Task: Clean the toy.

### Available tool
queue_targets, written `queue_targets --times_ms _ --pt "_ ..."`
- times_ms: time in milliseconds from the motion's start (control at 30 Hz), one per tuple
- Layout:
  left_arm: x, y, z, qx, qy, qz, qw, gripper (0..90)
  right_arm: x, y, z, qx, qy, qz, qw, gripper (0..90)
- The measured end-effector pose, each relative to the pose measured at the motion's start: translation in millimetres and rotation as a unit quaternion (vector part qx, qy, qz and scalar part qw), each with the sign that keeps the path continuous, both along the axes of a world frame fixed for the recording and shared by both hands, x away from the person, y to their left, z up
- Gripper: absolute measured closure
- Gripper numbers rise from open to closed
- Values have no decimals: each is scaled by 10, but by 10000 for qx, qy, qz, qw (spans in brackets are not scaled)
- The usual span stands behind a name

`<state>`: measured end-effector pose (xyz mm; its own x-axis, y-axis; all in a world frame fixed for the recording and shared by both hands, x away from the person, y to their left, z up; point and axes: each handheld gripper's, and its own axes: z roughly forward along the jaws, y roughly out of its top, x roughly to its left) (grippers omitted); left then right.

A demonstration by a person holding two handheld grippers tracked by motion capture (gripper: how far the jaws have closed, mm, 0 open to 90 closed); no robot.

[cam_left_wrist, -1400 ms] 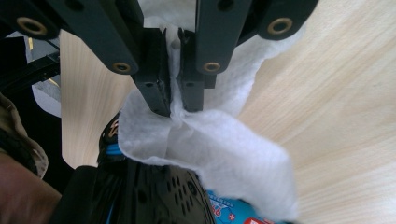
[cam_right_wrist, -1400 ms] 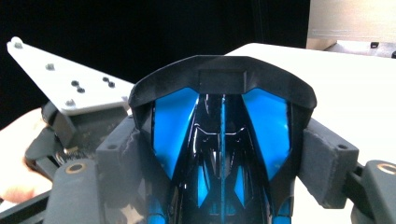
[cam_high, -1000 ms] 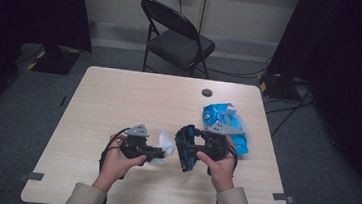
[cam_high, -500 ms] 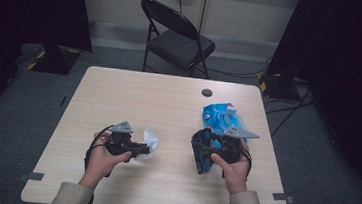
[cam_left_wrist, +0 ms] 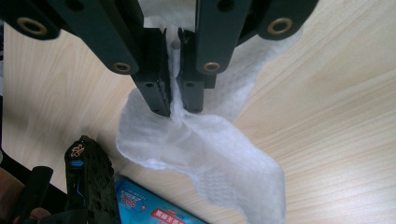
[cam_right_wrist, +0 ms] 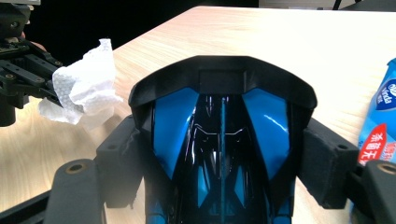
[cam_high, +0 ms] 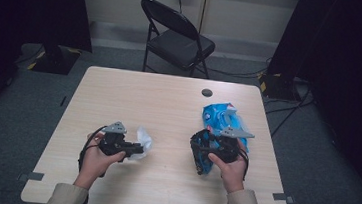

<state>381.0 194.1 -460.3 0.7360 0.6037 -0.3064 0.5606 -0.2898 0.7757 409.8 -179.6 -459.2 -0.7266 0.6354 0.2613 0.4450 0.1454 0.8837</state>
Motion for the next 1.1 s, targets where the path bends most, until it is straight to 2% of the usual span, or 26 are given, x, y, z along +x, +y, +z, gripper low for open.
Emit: queue_targets --times_ms 167,333,700,767,900,1100 --pt "3 63 -29 38 -49 124 9999 835 30 67 -14 -48 7 -6 10000 259" --pt "6 109 -58 100 -41 139 9998 836 81 163 -39 -175 12 -7 9998 259" --pt "49 229 -85 138 -64 221 9996 835 315 424 -126 -387 98 -114 9991 258" --pt "59 246 -98 164 -50 228 9996 835 351 471 -134 -446 45 -104 9989 258" --pt "75 283 -116 142 -58 261 9995 835 422 561 -161 -600 104 -109 9981 257" --pt "91 324 -113 228 -87 302 9992 834 505 635 -204 -722 173 -134 9972 257"
